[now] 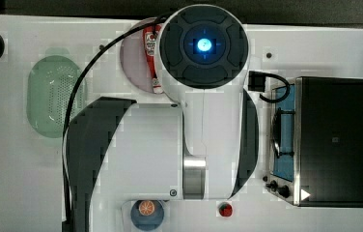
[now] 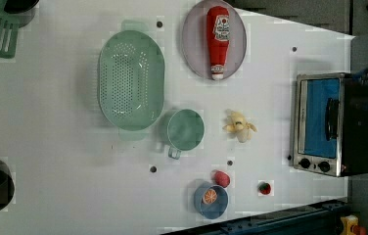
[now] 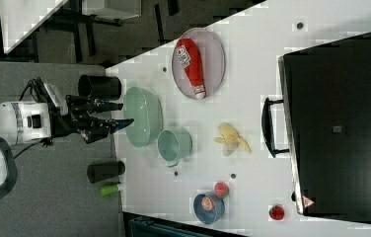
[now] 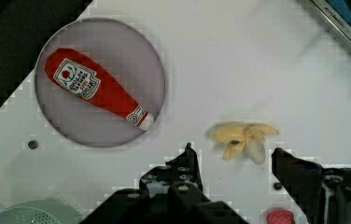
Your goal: Pick Banana and place it in mug.
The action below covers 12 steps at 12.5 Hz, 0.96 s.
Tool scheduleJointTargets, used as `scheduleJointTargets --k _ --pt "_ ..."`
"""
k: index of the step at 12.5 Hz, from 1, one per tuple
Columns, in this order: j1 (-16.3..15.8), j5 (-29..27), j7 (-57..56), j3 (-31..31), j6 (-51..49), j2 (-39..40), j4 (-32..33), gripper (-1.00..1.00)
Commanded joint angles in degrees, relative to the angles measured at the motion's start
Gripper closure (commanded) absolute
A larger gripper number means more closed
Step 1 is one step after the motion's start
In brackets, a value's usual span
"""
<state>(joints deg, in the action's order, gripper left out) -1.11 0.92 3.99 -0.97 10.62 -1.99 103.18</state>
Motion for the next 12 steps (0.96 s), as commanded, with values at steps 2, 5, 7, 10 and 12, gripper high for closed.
scheduleJointTargets --k 2,5,7,10,12 --pt "-0.5 -0.5 1.0 -3.3 -13.9 -25.2 12.3 -0.80" --pt "-0.5 -0.5 0.0 -3.2 -12.5 -24.5 14.2 -1.00" --pt "-0.5 -0.5 -3.0 -3.3 -7.8 -23.1 17.4 -1.00" --pt "-0.5 -0.5 -12.6 -3.4 2.7 -19.4 24.8 -1.00" --pt "-0.5 -0.5 -16.6 -3.4 9.6 -16.1 29.0 -1.00"
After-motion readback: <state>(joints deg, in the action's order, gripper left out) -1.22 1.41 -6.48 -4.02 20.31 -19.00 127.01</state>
